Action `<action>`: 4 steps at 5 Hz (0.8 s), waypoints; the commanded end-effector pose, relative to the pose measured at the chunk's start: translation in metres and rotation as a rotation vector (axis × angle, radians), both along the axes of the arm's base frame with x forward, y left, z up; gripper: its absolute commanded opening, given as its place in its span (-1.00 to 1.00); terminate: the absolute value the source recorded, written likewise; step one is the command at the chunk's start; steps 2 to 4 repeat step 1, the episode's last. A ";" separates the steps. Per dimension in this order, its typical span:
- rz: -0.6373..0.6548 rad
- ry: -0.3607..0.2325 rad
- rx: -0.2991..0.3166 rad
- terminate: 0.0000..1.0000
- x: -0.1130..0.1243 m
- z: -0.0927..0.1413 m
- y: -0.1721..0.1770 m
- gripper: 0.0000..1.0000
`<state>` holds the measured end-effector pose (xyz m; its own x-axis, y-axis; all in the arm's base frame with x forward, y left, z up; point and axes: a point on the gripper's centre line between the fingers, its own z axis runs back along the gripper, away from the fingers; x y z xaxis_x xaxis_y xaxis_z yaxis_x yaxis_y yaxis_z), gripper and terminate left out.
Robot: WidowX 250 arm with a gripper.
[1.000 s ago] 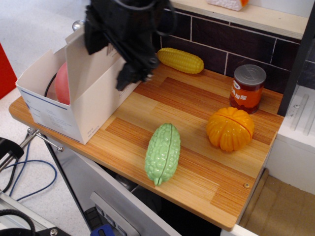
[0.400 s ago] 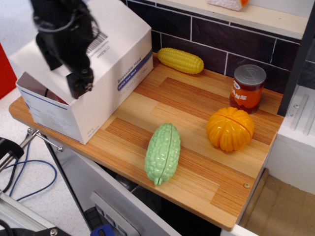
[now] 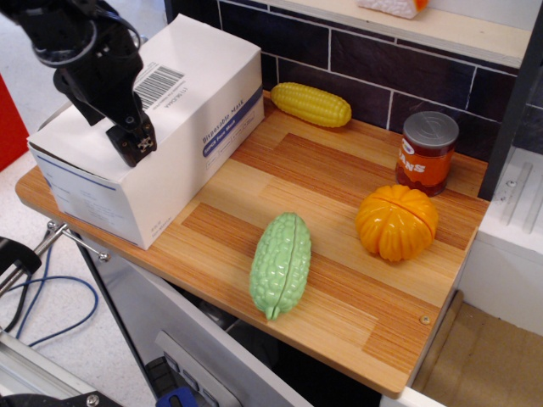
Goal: Close white1fbox flap
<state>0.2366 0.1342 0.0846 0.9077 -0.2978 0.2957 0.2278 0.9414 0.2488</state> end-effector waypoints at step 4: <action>-0.016 0.090 -0.029 1.00 0.002 0.004 -0.015 1.00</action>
